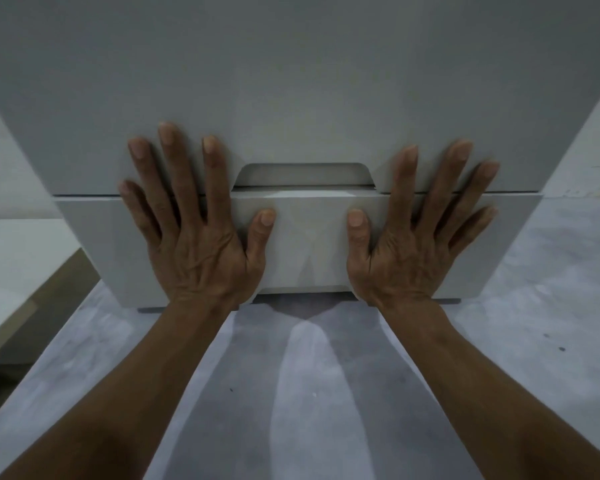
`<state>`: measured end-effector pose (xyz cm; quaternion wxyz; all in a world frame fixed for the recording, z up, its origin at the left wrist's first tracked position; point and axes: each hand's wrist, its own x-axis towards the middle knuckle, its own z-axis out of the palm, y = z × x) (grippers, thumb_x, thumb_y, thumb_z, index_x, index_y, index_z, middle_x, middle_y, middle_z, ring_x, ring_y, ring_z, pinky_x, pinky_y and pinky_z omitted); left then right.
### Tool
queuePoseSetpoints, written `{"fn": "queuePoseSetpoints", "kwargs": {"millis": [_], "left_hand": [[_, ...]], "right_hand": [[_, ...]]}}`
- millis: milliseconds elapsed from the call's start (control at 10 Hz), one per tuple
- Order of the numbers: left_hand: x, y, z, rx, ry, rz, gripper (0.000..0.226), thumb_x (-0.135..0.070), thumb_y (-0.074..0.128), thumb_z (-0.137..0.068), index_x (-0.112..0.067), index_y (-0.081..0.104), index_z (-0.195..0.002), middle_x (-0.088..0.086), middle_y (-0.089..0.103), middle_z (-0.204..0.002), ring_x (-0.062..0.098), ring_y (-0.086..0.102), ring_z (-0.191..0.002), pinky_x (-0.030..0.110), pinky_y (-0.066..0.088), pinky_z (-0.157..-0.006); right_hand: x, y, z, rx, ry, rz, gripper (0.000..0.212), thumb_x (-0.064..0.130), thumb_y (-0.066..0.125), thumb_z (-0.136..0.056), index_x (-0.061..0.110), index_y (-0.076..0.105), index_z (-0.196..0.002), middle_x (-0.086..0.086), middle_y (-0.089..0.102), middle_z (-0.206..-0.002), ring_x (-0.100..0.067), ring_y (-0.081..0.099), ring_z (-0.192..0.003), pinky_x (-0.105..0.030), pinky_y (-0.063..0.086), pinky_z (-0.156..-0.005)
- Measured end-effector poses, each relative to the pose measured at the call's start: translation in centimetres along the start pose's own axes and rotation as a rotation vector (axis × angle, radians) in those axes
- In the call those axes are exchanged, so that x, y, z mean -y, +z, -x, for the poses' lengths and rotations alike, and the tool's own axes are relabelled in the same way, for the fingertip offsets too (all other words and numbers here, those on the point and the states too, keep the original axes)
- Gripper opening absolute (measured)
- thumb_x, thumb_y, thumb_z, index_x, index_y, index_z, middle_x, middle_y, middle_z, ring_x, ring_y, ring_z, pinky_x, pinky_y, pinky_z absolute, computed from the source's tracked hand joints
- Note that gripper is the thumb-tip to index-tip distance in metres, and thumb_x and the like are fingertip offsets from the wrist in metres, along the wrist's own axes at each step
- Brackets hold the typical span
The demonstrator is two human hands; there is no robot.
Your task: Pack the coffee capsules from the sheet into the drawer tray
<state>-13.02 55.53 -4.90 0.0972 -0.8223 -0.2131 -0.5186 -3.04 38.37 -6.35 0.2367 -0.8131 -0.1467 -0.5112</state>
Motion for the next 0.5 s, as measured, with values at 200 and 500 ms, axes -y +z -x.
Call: {"fn": "queuePoseSetpoints", "kwargs": {"millis": [200, 500], "left_hand": [[-0.2, -1.2, 0.6, 0.131, -0.025, -0.004, 0.083, -0.059, 0.032, -0.096, -0.008, 0.003, -0.155, 0.027, 0.007, -0.16, 0.048, 0.003, -0.147, 0.058, 0.0, -0.119], [-2.1, -8.6, 1.7, 0.441, -0.108, 0.135, 0.075, -0.062, 0.018, -0.097, -0.025, -0.015, -0.154, 0.002, -0.02, -0.163, 0.024, -0.017, -0.15, 0.057, 0.002, -0.12]], "right_hand": [[0.0, -1.2, 0.7, 0.155, 0.013, 0.002, 0.073, 0.058, 0.035, -0.095, 0.022, 0.011, -0.154, -0.022, 0.014, -0.16, -0.047, 0.006, -0.147, -0.067, 0.007, -0.114], [0.8, -10.6, 0.3, 0.637, 0.056, -0.181, 0.071, 0.061, 0.028, -0.096, 0.042, -0.011, -0.151, 0.006, -0.023, -0.161, -0.021, -0.018, -0.149, -0.062, 0.007, -0.117]]}}
